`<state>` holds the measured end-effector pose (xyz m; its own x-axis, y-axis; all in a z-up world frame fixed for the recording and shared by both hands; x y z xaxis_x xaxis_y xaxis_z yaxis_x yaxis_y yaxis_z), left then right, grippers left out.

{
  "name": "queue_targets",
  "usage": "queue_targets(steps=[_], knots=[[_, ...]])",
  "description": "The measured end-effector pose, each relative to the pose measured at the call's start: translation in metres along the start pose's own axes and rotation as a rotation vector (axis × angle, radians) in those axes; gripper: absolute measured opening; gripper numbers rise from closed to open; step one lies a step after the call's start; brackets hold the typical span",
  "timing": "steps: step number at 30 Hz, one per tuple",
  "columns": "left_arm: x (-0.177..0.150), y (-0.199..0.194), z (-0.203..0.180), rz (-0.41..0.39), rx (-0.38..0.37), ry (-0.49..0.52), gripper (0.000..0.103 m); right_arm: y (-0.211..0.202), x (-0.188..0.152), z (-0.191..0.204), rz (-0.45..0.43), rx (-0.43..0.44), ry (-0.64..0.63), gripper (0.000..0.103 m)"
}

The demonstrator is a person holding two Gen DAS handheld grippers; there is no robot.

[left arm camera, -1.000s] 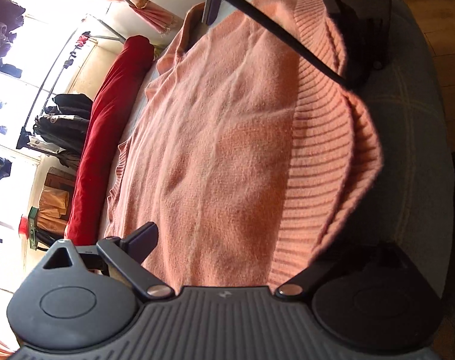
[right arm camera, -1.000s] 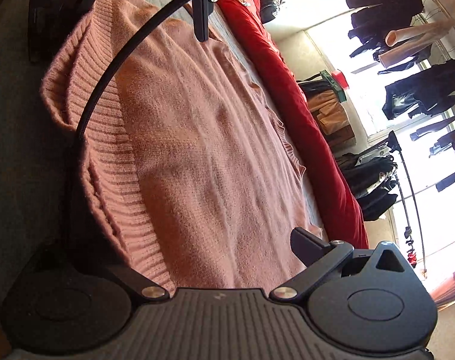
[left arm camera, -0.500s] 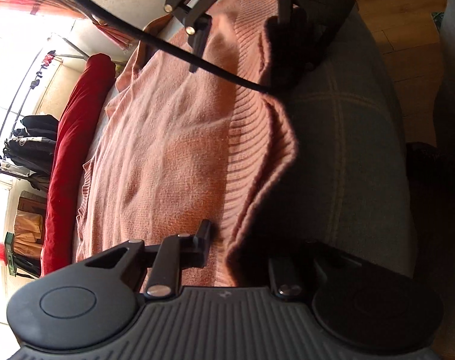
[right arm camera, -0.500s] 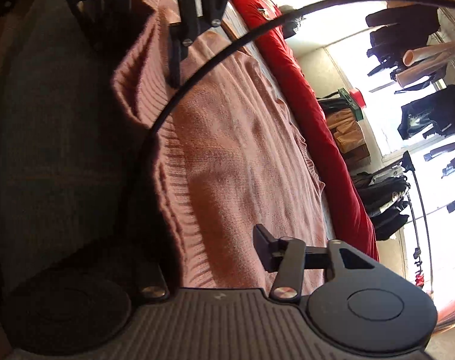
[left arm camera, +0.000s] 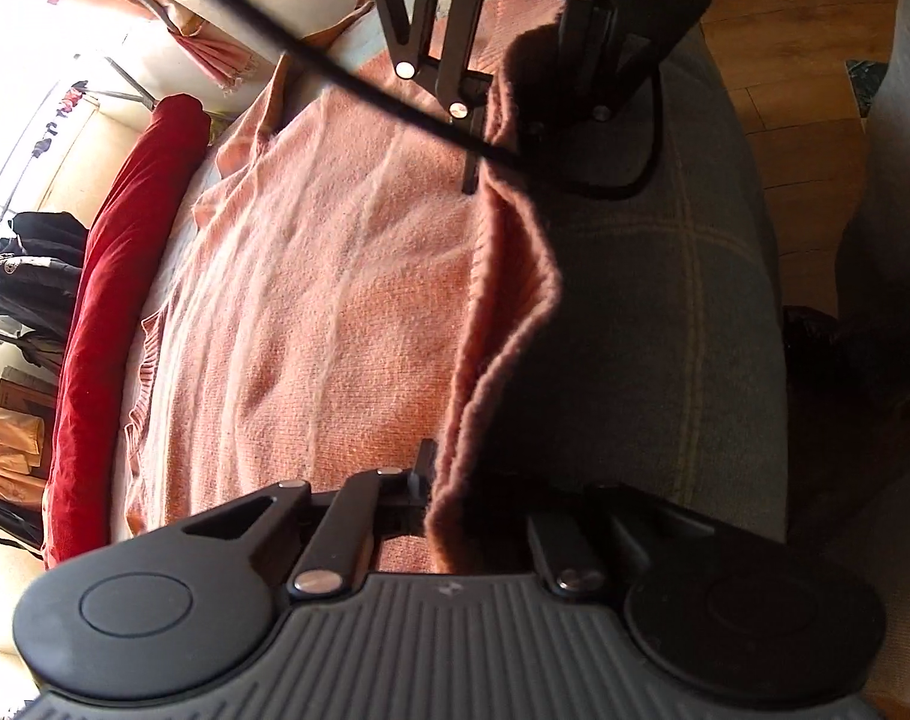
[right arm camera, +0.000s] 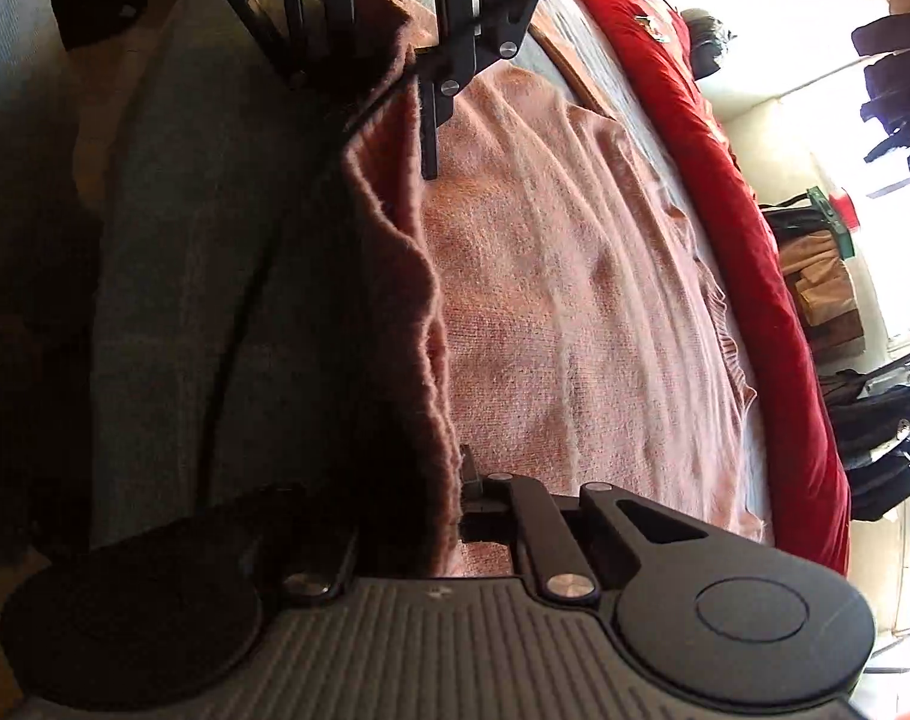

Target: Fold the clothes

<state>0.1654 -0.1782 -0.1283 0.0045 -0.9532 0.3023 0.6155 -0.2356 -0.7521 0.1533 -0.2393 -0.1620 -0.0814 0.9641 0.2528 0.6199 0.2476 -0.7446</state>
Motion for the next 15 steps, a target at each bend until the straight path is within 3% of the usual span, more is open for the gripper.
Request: queue_targets(steps=[6,12,15], knots=[[0.0,-0.013,0.006,-0.005,-0.074,0.025,0.004,-0.014,0.002,-0.007,-0.019,0.106,-0.011,0.009],[0.003,-0.026,0.005,0.02,-0.169,-0.07,0.003,-0.026,0.004,-0.003,-0.007,0.177,0.029,0.01],[-0.001,-0.017,-0.005,0.028,-0.159,-0.036,0.004,-0.023,0.002,0.009,0.004,0.176,-0.002,0.01]])
Point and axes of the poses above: each gripper's, at about its wrist camera, not at the fingertips, and y roughly the way its jaws point, z to its left, x to its top, the point moved 7 cm from there along y, roughly the way its jaws point, and after that the axes turned 2 degrees about -y, right-handed, at the moved point
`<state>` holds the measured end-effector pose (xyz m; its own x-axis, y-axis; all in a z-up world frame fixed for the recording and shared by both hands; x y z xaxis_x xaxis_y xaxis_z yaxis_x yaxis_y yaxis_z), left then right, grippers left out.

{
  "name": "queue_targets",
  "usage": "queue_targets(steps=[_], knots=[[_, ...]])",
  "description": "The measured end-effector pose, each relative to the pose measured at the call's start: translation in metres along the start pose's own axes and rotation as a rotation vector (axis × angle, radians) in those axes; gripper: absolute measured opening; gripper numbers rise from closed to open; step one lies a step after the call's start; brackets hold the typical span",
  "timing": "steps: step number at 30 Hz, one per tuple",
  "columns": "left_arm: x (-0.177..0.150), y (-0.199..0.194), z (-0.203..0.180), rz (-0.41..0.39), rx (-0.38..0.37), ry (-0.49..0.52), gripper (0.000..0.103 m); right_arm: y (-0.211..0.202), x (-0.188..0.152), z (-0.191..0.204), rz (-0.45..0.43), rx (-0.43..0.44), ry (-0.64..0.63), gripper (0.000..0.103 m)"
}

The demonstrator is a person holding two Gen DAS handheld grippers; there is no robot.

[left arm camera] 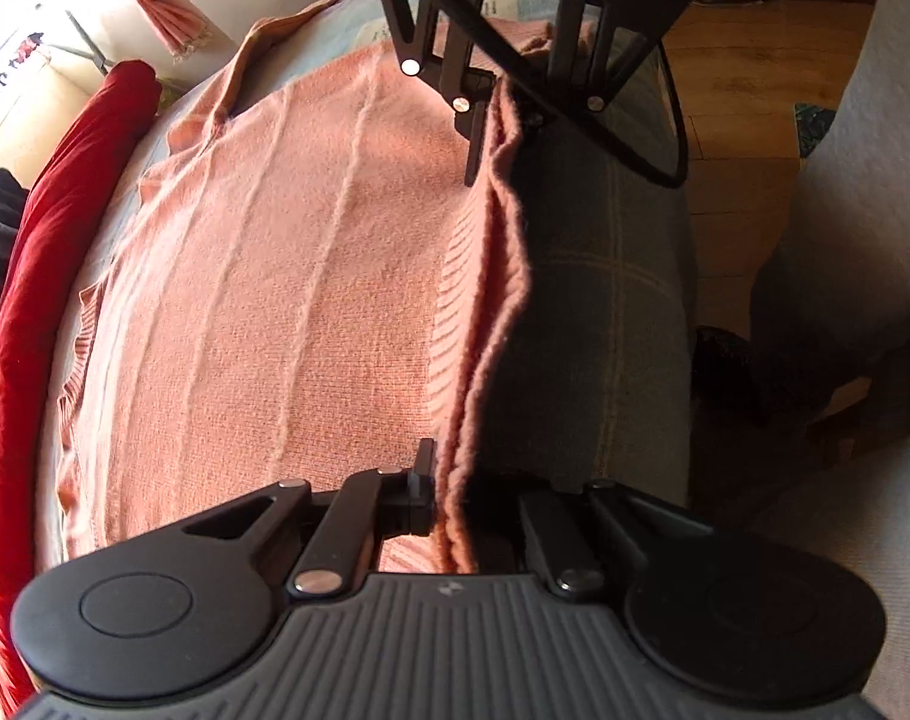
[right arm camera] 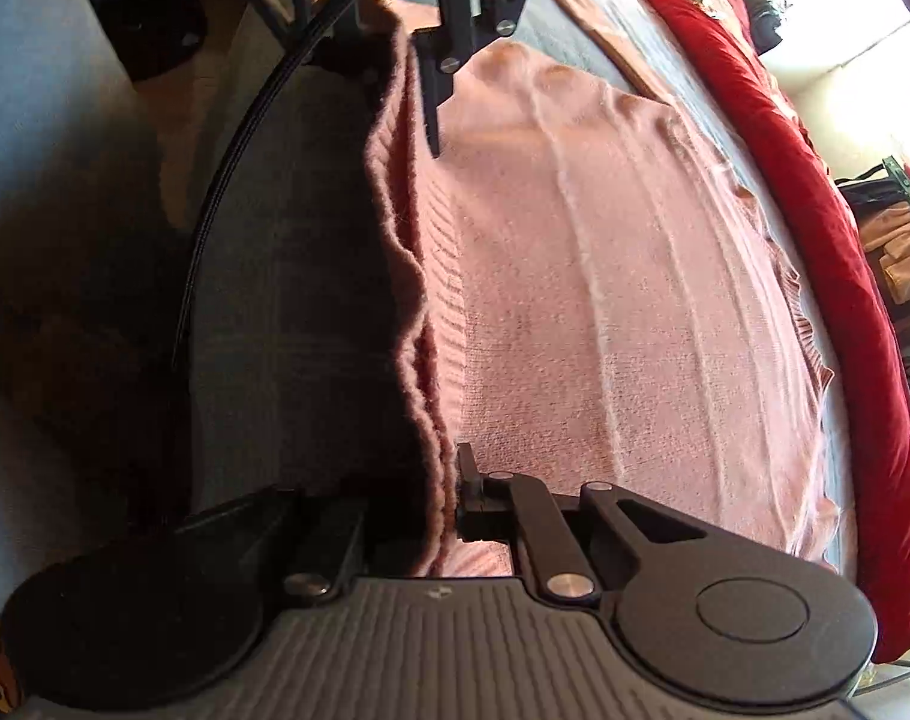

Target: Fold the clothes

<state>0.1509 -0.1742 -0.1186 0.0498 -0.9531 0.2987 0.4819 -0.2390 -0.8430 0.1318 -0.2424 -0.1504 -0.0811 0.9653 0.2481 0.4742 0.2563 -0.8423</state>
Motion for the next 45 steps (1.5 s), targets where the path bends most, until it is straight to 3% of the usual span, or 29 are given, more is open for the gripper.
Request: queue_targets(steps=[1,2,4,8,9,10,11,12,13,14,18,20,22,24,29,33,38,42,45], knots=[[-0.001,0.002,-0.002,0.003,0.009,0.018,0.005,0.002,-0.001,0.004,0.004,-0.001,-0.009,0.01],[-0.002,0.002,-0.002,-0.003,0.028,0.032,0.013,0.001,0.0,0.005,0.006,-0.008,-0.006,0.01],[-0.005,0.001,-0.001,-0.012,0.075,0.057,0.016,0.0,0.001,0.006,0.006,-0.017,0.01,0.013],[-0.022,0.004,-0.008,0.019,0.201,0.148,0.042,-0.002,0.002,0.011,0.002,-0.048,-0.003,0.016],[-0.025,0.004,-0.009,0.022,0.224,0.164,0.043,-0.003,0.002,0.013,0.0,-0.055,-0.012,0.016],[-0.027,0.003,-0.008,0.04,0.224,0.149,0.043,-0.004,0.002,0.013,0.001,-0.054,-0.009,0.016],[-0.028,0.002,-0.006,0.066,0.209,0.112,0.035,-0.005,0.003,0.013,0.002,-0.054,-0.006,0.016],[-0.03,0.001,-0.004,0.096,0.168,0.042,0.025,-0.005,0.003,0.014,0.003,-0.053,-0.003,0.016],[-0.031,0.0,-0.001,0.128,0.109,-0.051,0.008,-0.007,0.003,0.014,0.003,-0.049,0.004,0.016],[-0.032,-0.002,-0.001,0.146,0.081,-0.092,0.008,-0.008,0.004,0.015,0.003,-0.045,0.011,0.016],[-0.04,-0.014,-0.005,0.185,0.039,-0.102,0.01,-0.014,0.002,0.03,-0.004,-0.065,-0.058,0.022],[-0.046,-0.021,-0.003,0.213,-0.001,-0.152,0.019,-0.02,-0.001,0.035,0.005,-0.069,-0.063,0.028],[-0.053,-0.029,0.001,0.247,-0.032,-0.202,0.023,-0.026,-0.007,0.036,0.027,-0.078,-0.049,0.048],[-0.066,-0.036,0.01,0.294,-0.043,-0.248,0.025,-0.034,-0.018,0.035,0.06,-0.088,-0.033,0.063],[-0.087,-0.041,0.066,0.371,0.027,-0.386,0.027,-0.054,-0.052,0.025,0.172,-0.083,0.026,0.068],[-0.092,-0.04,0.108,0.319,0.112,-0.506,0.04,-0.068,-0.08,0.025,0.246,-0.073,0.138,0.074],[-0.068,-0.006,0.125,0.193,0.089,-0.547,0.046,-0.067,-0.1,0.001,0.312,-0.108,0.361,0.074],[-0.059,0.017,0.099,0.181,0.028,-0.526,0.046,-0.057,-0.103,-0.034,0.271,-0.157,0.536,0.074],[-0.062,0.013,0.083,0.179,0.034,-0.501,0.046,-0.04,-0.085,-0.052,0.173,-0.162,0.605,0.074]])
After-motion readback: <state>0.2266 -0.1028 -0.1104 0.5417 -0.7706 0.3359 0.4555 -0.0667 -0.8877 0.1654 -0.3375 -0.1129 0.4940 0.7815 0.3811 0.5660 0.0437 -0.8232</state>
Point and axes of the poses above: each gripper's, at about its wrist camera, not at the fingertips, and y roughly the way its jaws point, z to its left, x to its top, the point moved 7 cm from there along y, roughly the way its jaws point, and after that the axes turned 2 degrees about -y, right-handed, at the moved point
